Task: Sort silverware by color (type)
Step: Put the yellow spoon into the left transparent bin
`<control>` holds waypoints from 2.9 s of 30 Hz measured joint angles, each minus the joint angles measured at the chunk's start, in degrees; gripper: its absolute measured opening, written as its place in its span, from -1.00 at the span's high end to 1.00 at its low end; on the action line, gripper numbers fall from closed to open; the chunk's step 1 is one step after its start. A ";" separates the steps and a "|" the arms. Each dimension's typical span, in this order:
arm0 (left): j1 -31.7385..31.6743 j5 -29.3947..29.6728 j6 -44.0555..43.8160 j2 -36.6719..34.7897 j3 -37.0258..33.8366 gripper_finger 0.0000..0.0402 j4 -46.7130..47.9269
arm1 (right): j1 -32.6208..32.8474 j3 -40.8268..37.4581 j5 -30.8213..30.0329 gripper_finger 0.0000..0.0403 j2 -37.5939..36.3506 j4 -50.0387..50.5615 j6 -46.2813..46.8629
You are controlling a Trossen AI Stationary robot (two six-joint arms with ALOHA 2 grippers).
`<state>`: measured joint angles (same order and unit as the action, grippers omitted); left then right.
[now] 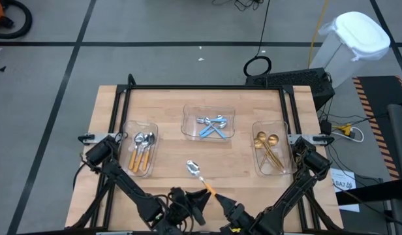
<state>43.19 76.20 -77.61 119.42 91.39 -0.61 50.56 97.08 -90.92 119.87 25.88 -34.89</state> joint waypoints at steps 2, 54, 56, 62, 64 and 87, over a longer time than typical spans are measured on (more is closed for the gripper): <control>-0.31 -0.95 -0.66 -0.02 0.00 0.40 -0.15 | -0.10 0.00 -0.05 0.87 -0.04 0.19 0.12; -1.43 -4.58 22.48 -1.09 -0.11 0.86 -3.71 | 1.50 -0.02 7.02 -0.07 -0.02 2.65 24.27; -1.47 -7.57 25.03 -2.26 -0.11 0.86 -2.65 | 2.22 0.02 8.87 -0.09 -0.05 3.56 28.60; -1.39 -10.60 23.30 -8.34 -0.11 0.86 13.32 | 4.67 0.04 15.67 -0.04 -0.07 9.16 41.51; -1.52 -11.40 18.83 -10.75 -0.09 0.86 22.98 | 5.68 0.04 17.24 -0.02 -0.07 12.07 45.02; -7.64 -43.51 -11.44 -23.09 -1.17 0.86 90.42 | 9.19 0.02 22.31 -0.01 -0.07 48.30 77.67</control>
<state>35.55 32.69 -89.05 96.32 90.23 89.81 59.75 97.10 -68.61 119.81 74.18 42.79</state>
